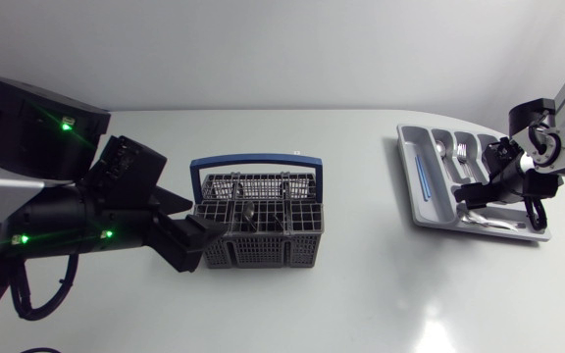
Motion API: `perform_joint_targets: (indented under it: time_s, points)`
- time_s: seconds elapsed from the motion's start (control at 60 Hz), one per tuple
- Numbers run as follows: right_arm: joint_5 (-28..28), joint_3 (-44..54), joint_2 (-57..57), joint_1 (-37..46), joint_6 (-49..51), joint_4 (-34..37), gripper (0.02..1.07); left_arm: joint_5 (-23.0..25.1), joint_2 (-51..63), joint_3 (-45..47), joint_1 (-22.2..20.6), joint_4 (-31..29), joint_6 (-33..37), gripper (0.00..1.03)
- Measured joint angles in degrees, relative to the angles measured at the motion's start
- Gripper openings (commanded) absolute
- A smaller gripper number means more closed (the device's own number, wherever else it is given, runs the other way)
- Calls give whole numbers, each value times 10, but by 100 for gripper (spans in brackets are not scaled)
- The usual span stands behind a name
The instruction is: Unload the cutlery basket into the drawer organizer.
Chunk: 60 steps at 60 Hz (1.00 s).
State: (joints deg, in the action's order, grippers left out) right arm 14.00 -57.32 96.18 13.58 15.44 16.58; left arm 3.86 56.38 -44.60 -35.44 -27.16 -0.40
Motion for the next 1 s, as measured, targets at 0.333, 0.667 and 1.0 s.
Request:
perform_joint_targets:
  time_s: [0.333,0.667,1.0]
  points:
    - [-175,-7,-138,-28,-43,112,102,0,-1,0,0,0,0,91]
    - [-180,-7,-273,-254,-99,198,98,0,-1,0,0,0,0,91]
    - [-107,-13,-287,-475,-160,227,95,0,-6,23,19,0,33,91]
